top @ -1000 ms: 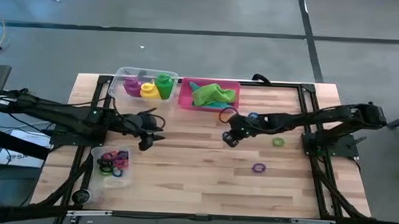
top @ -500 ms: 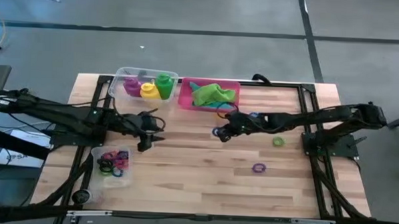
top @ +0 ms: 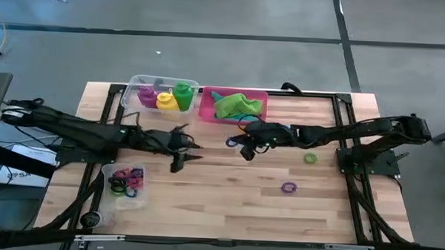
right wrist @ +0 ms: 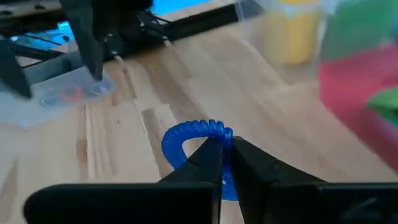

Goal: Pick & Place Sports Items
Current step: Put the blue spring keychain into the bottom transparent bin

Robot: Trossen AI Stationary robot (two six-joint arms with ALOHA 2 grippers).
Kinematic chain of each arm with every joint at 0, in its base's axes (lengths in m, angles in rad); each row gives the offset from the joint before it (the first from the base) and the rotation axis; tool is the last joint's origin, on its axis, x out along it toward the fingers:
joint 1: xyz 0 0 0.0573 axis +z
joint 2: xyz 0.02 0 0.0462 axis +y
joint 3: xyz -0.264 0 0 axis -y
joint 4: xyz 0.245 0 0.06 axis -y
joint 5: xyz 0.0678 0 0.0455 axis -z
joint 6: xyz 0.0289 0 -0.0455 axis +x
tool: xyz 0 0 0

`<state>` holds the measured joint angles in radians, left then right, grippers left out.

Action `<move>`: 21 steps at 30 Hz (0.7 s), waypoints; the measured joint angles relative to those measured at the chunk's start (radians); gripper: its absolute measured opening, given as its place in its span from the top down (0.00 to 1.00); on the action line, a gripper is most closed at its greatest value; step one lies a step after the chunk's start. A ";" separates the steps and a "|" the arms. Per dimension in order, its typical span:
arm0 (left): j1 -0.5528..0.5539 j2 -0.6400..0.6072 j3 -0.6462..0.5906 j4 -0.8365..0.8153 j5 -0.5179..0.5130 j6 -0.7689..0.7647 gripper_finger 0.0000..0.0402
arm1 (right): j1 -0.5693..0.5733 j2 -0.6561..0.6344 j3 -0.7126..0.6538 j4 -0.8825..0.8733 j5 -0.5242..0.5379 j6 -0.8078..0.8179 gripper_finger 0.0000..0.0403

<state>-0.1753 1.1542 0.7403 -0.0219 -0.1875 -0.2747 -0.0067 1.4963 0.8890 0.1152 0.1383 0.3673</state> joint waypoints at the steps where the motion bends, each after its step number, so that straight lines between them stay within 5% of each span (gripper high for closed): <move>1: 0.000 0.038 0.000 0.074 0.000 0.018 0.50 | 0.000 0.000 0.000 0.004 0.002 -0.025 1.00; 7: 0.001 0.253 0.000 0.378 -0.079 0.129 0.50 | 0.000 0.000 0.000 0.019 0.019 -0.119 1.00; 21: 0.001 0.481 0.000 0.616 -0.300 0.238 0.50 | 0.000 0.000 0.000 0.056 0.020 -0.166 1.00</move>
<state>-0.1741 1.6348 0.7403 0.5937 -0.4874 -0.0368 -0.0067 1.4963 0.8890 0.1713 0.1585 0.2014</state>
